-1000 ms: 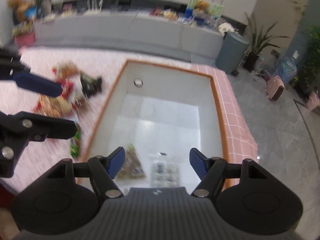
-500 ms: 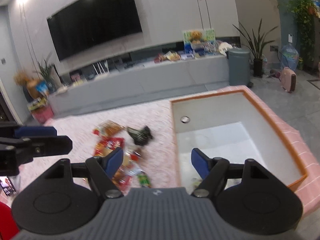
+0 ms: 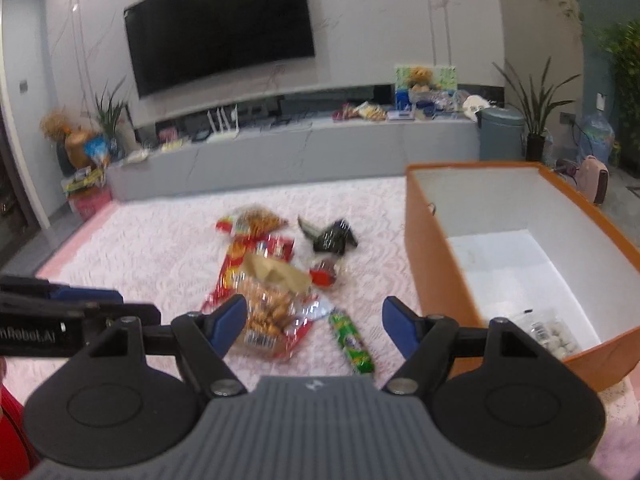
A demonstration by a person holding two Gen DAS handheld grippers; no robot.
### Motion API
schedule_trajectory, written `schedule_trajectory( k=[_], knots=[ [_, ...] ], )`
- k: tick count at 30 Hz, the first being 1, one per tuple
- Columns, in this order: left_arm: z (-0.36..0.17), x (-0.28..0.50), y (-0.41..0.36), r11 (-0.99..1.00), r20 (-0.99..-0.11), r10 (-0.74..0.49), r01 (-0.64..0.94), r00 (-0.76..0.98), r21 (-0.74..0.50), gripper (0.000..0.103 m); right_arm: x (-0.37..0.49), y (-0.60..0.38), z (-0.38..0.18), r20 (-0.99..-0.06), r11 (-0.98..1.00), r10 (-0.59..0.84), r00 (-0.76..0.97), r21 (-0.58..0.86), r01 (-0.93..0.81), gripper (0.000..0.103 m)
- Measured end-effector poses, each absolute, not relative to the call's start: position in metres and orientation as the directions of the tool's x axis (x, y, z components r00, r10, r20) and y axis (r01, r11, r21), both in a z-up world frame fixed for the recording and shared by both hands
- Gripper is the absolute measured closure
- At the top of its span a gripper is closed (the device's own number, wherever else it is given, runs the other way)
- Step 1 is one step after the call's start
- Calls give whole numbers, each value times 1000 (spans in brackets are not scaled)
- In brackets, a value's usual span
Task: Organize snacks
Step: 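Move both tools back from the box to the snack pile, then grasp the green sausage stick with right tool while left tool grasps nut bag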
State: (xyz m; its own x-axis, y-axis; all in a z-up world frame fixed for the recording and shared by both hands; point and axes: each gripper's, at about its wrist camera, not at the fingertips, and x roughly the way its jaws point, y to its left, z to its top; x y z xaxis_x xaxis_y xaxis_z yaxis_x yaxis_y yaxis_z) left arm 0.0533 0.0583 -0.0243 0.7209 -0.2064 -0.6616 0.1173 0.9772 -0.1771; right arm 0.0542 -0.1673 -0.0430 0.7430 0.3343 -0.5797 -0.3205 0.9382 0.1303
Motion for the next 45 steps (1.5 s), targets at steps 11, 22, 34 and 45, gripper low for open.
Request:
schedule_trajectory(
  k=[11,22,34,45],
  knots=[
    [-60,86,59,977,-700,-212,125,682,-174,36,87,-147,-72,-657,933,284,698,23,-359,42],
    [-96,124,75,951,-691,-260,56,675,-304,35,132,-144,-112,-715,949,222,663,4,-314,53],
    [-113,143,72,923,-685,-313,41,658,-382,33,152,-150,-130,-758,959,236,608,81,-272,55],
    [-103,132,60,943,-659,-292,92,694,-320,56,148,-141,-136,-757,955,195,623,3,-295,77]
  ],
)
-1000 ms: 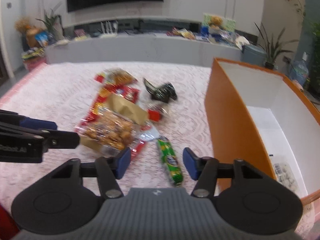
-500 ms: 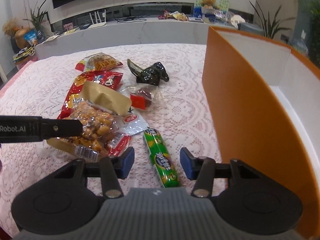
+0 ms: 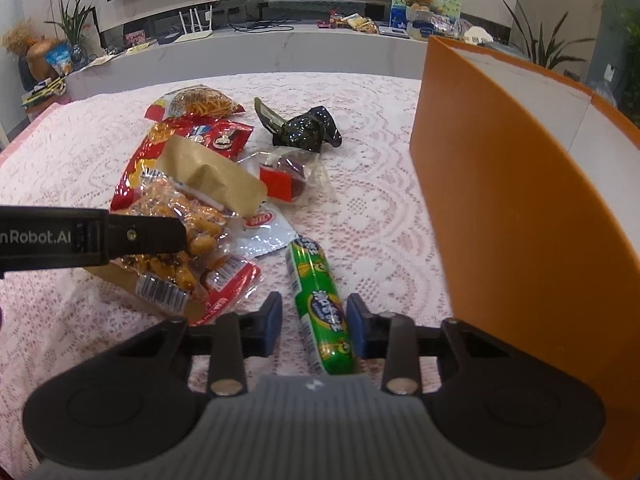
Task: Organize snacks
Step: 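Grasp the green sausage stick with right tool while left tool grasps nut bag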
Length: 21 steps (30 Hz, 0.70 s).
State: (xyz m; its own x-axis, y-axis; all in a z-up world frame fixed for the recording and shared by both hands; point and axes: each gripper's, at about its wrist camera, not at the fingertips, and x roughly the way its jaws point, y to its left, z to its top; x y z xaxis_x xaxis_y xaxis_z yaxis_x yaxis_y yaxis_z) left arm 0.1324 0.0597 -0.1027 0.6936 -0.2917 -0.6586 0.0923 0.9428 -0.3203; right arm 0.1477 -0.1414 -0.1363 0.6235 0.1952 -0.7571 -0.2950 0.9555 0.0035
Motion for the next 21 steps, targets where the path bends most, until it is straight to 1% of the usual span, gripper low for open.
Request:
schedule_trajectory(
  k=[1,3,5,7,10,15,18,21],
  knots=[
    [-100,129,59,942,-647,-295,101,704,-320,65,147,-142,-136,-756,954,199,623,5,-298,79],
    [-96,126,59,938,-633,-310,119,709,-326,69,147,-142,-136,-754,953,206,623,11,-302,80],
    [-92,121,57,942,-624,-305,133,719,-308,74,147,-143,-136,-754,952,216,621,21,-306,82],
    [-89,117,56,946,-621,-299,138,724,-295,77,146,-143,-135,-752,949,230,617,34,-313,82],
    [-84,109,56,951,-628,-288,136,723,-278,78,144,-144,-133,-747,947,250,616,57,-316,82],
    [-67,91,49,972,-674,-236,168,700,-165,79,137,-149,-126,-740,938,303,601,119,-327,82],
    [-64,82,49,970,-708,-243,180,663,-165,79,128,-151,-122,-740,924,341,579,152,-350,82],
    [-71,79,52,966,-743,-260,168,617,-199,79,116,-147,-120,-739,902,384,554,171,-397,82]
  ],
)
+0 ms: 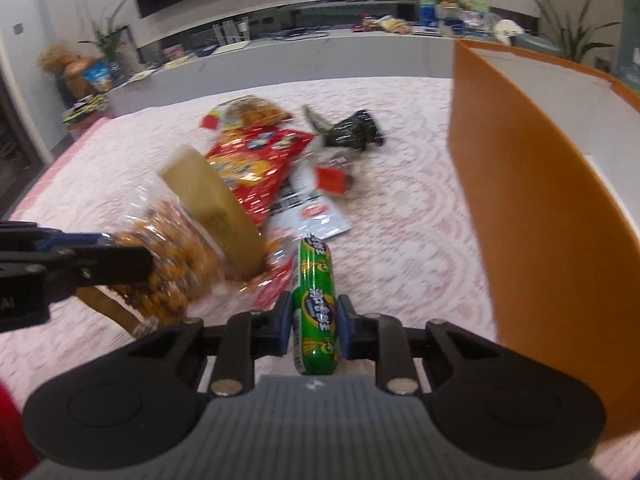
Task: Organize snacks
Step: 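Grasp the green sausage stick with right tool while left tool grasps nut bag, then lift the sausage stick and nut bag off the table with both tools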
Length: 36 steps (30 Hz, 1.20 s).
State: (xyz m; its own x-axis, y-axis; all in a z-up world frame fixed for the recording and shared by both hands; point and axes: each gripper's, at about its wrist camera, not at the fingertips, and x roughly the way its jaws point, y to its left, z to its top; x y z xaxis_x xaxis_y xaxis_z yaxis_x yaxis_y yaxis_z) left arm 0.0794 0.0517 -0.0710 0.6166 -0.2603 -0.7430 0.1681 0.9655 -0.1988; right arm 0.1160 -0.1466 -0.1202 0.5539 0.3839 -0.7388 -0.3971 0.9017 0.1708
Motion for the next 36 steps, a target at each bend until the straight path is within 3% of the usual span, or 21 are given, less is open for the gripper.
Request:
schedule_trajectory(
  k=[4,11,17,25,33,36],
  knots=[
    [-74,81,53,962,-749,-270,135,604,-238,77,103,-135,-124,-748,866,432,504,189,-462,82],
    [-80,92,43,973,-793,-222,76,567,-218,53,98,-128,-131,-759,854,435,484,178,-489,82],
    [-91,97,36,986,-812,-152,28,563,-165,53,95,-128,-132,-757,847,429,492,149,-509,81],
    [-101,103,46,960,-786,-187,-59,590,-273,53,96,-132,-132,-752,843,448,483,176,-508,80],
    [-94,93,36,961,-753,-197,-28,627,-275,72,97,-134,-132,-750,843,457,479,194,-502,80],
    [-85,88,35,963,-742,-194,-18,642,-267,74,97,-132,-132,-750,842,453,482,182,-509,78]
  ],
)
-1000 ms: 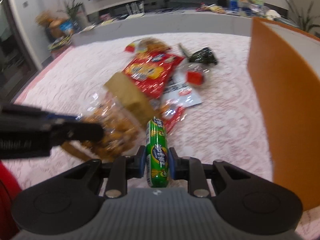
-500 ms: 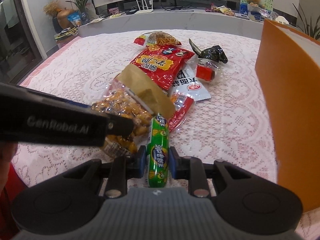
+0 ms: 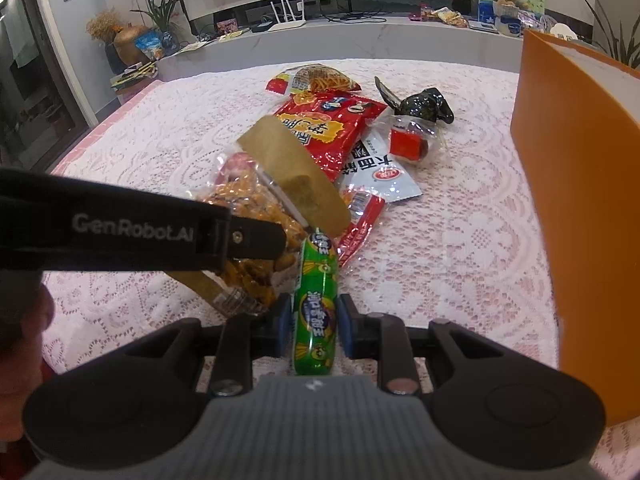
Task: Organize snacks
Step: 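Lift the sausage stick and nut bag off the table with both tools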
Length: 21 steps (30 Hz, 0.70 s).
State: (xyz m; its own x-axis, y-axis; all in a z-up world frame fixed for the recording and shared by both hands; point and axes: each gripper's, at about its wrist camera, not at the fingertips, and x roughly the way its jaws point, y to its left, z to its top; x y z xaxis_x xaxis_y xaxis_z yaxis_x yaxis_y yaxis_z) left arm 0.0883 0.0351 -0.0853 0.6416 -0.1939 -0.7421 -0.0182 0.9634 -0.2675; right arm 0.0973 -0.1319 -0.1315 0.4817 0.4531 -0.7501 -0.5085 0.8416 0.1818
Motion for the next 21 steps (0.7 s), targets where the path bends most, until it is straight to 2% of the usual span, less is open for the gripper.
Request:
schedule_trajectory(
  k=[5,9,10,11,21],
  knots=[
    [-72,80,41,977,-735,-154,-7,660,-212,74,98,-132,-131,-747,844,453,486,184,-504,72],
    [-66,74,44,989,-742,-103,-10,662,-146,74,101,-133,-132,-746,845,456,485,193,-499,72],
    [-66,73,45,990,-741,-99,-11,664,-142,74,101,-133,-132,-745,844,459,484,194,-500,74],
    [-65,72,47,989,-740,-101,-12,665,-146,74,100,-133,-132,-744,841,463,481,197,-504,81],
    [-44,57,53,990,-726,-85,-24,683,-138,74,92,-139,-114,-722,831,492,487,223,-509,83]
  ],
)
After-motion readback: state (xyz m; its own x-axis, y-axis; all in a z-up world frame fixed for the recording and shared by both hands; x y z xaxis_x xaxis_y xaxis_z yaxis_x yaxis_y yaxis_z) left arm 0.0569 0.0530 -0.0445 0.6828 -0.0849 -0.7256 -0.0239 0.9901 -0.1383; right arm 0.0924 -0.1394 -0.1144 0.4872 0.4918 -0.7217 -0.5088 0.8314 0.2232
